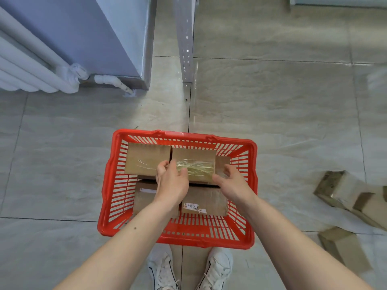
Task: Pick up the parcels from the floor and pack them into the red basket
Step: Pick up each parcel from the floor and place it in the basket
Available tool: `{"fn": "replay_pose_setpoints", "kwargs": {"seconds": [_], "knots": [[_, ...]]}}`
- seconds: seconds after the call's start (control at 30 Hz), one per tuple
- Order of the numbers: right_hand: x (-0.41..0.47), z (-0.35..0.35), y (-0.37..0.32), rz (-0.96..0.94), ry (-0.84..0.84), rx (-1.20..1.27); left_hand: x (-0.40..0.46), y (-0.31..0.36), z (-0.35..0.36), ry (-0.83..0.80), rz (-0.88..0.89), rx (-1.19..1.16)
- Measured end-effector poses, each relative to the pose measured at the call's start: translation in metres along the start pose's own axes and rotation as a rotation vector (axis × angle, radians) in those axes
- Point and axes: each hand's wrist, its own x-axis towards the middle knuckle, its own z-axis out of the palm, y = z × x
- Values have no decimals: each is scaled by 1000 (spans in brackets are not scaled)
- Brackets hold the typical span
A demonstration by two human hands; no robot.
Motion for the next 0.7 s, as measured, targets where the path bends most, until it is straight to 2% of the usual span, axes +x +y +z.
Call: {"fn": "replay_pose_setpoints", "kwargs": {"seconds": [0.33, 0.7], "knots": [[-105, -68, -3, 25, 122, 230, -94, 75, 6, -97, 177, 136], [-166, -179, 95, 117, 340, 452, -175, 107, 102, -237, 355, 271]]}}
